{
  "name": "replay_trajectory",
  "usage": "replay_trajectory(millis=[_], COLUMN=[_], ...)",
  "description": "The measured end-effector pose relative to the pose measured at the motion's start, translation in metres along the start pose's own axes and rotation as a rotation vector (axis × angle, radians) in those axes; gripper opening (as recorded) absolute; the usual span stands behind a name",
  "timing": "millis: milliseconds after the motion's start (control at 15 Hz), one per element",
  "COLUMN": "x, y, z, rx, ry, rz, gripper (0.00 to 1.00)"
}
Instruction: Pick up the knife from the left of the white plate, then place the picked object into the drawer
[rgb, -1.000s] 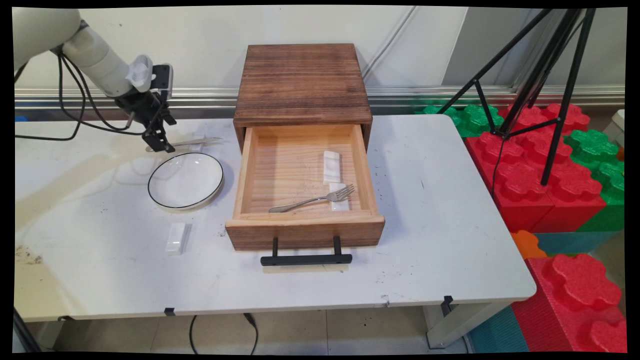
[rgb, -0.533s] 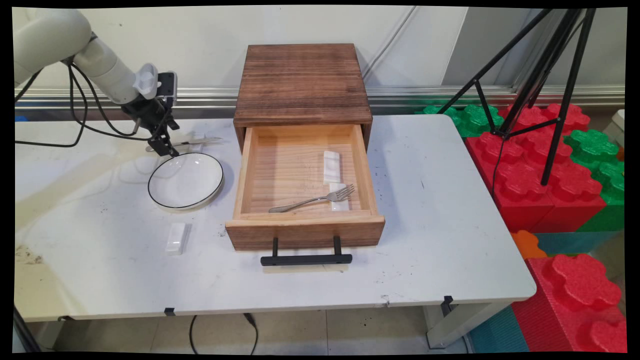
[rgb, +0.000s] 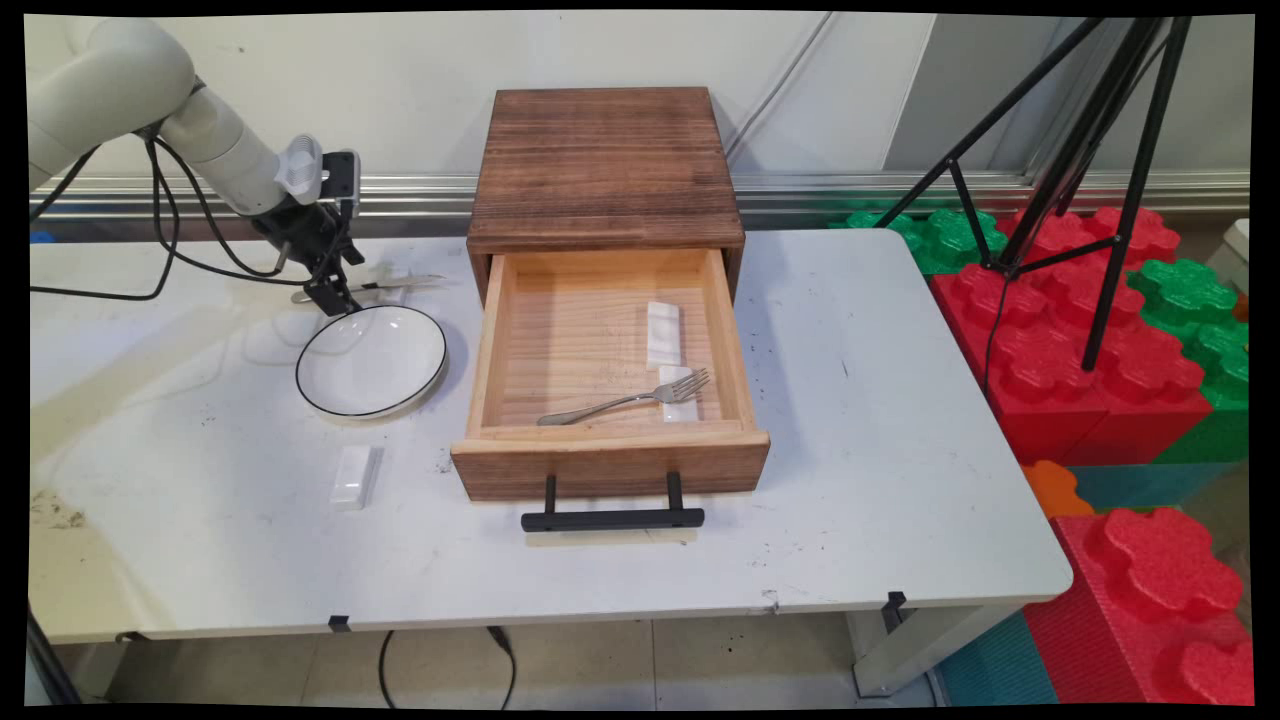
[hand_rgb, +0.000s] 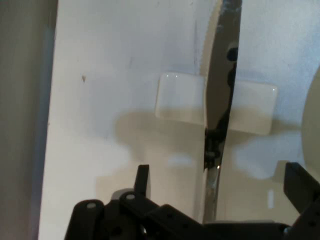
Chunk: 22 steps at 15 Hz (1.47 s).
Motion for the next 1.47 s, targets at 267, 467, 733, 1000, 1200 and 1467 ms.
replay_trajectory(millis=[267, 467, 733, 1000, 1200, 1467], x=[0.0, -0.001, -0.003, -0.004, -0.004, -0.001], y=[-0.001, -0.001, -0.001, 0.0, 0.0, 0.001], z=[0.003, 0.003, 0.003, 0.002, 0.0, -0.007], rx=[-0.004, -0.006, -0.012, -0.014, -0.015, -0.017], ry=[0.007, 0.009, 0.007, 0.008, 0.014, 0.028], rz=[-0.004, -0.007, -0.013, -0.018, -0.017, -0.006], gripper=[0.0, 0.0, 0.0, 0.0, 0.0, 0.0])
